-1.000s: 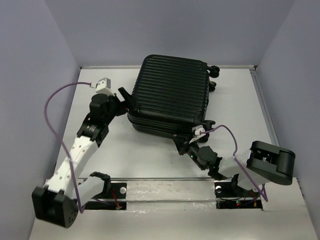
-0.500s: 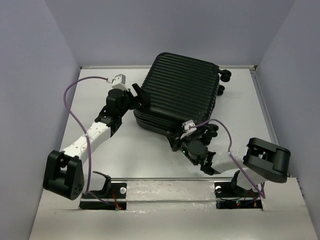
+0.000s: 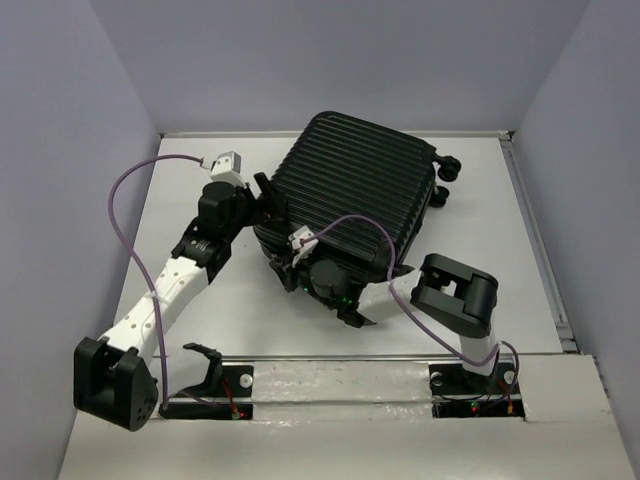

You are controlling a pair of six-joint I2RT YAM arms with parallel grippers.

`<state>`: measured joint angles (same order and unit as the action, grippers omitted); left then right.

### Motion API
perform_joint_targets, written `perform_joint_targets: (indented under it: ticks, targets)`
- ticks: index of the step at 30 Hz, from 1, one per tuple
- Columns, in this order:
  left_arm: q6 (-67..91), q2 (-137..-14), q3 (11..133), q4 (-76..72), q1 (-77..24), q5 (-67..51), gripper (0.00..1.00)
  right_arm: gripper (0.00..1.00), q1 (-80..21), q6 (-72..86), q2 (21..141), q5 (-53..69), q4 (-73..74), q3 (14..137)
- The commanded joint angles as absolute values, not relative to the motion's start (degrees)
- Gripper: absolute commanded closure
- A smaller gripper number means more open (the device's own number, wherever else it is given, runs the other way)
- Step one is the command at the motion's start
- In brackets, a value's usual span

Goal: Pack the luggage

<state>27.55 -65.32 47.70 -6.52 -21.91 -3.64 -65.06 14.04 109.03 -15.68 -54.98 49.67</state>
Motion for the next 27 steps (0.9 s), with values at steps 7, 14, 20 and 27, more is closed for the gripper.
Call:
perform_joint_targets:
  ticks: [7,14,20,27]
  targets:
    - [28.66,-53.70,50.71,5.53,-22.24,-14.07,0.01,0.22,-65.39,26.01,93.99,3.43,-43.29,47.73]
    - [25.58,-53.34,53.09,7.38,-19.25,-5.79,0.01,0.08,-65.39,25.15,74.20,0.46,-5.24,51.41]
    - [26.28,-56.77,52.30,4.75,-18.99,-8.79,0.01,0.93,-47.56,21.89,59.25,-10.31,10.01,55.72]
    - [26.89,-61.70,52.38,1.15,-18.63,-13.62,0.01,0.05,-14.51,20.92,70.03,10.46,13.97,65.11]
